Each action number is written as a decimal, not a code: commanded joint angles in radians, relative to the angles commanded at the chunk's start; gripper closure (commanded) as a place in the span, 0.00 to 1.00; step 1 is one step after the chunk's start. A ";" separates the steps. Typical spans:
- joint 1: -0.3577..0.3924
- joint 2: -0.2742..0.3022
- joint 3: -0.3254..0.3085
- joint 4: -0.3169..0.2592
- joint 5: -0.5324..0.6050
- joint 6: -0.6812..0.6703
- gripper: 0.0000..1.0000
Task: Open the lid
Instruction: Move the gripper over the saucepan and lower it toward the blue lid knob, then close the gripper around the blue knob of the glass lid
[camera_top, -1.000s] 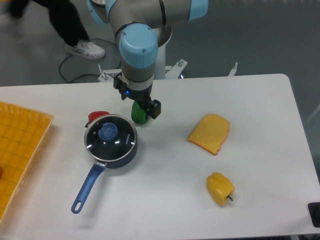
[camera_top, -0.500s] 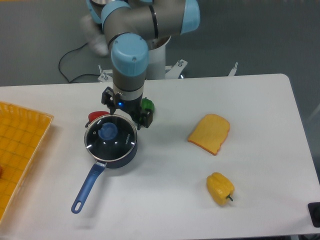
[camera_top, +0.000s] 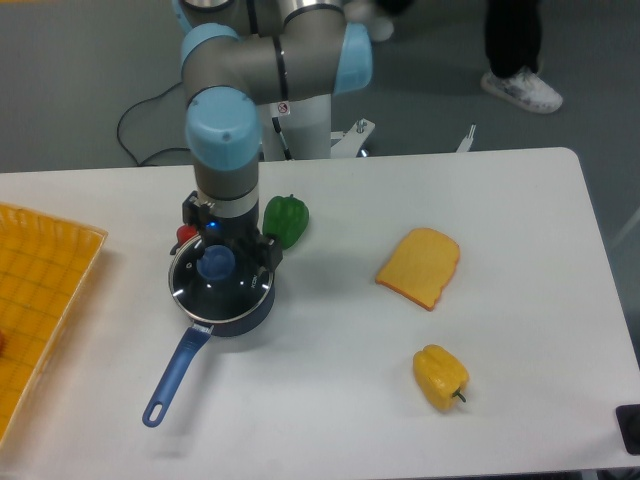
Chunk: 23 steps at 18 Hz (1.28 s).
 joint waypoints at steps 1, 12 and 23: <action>0.000 0.000 -0.006 0.012 0.000 -0.003 0.00; -0.017 0.005 -0.040 0.014 0.002 -0.018 0.00; -0.034 -0.011 -0.041 0.014 0.006 -0.035 0.00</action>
